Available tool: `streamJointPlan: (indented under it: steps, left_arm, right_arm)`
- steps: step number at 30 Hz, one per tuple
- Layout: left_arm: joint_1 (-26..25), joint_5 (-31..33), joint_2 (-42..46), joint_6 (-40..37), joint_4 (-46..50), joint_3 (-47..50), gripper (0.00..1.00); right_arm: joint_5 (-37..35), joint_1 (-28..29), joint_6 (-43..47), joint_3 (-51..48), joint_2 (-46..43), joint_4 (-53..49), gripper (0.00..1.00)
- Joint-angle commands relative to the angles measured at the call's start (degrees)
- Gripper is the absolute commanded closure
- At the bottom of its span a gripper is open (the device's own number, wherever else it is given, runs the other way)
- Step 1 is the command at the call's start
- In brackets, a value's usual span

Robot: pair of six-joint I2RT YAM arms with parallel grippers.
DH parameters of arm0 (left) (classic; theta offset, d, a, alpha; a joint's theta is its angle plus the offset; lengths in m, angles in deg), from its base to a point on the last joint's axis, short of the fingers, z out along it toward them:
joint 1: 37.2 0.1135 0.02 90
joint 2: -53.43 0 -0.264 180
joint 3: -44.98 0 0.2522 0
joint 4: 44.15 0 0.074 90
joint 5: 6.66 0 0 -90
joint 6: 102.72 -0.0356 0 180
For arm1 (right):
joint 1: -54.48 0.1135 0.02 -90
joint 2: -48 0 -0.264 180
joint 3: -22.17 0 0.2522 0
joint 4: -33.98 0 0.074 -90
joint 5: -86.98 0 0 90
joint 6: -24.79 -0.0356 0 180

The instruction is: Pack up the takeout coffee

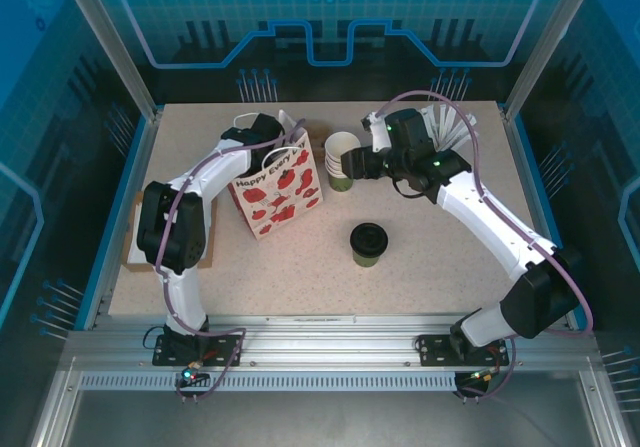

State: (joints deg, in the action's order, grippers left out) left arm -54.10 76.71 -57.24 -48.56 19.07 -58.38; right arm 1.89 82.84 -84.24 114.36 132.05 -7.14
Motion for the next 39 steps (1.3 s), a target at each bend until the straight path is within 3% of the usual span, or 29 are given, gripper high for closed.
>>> streamJointPlan:
  steps: [1, 20, 34, 39]
  left_arm:
    - [-1.10, -0.96, -0.76, 0.94, 1.49, 1.32, 0.49]
    - [-2.96, 2.12, -1.32, 4.19, -3.40, 6.28, 0.42]
    - [-2.96, 1.58, 6.49, 4.99, -2.69, 5.17, 0.25]
    - [-2.93, 1.84, 8.02, 4.90, -2.26, 4.66, 0.25]
  right_arm:
    - [0.28, -0.76, 0.61, -0.47, -0.90, 1.33, 0.35]
    - [0.71, -0.85, 0.31, -1.44, -0.99, 1.87, 0.35]
    - [0.63, -0.94, 0.31, -1.61, -1.34, 1.78, 0.35]
    - [0.62, -0.94, 0.37, -1.71, -1.49, 1.70, 0.35]
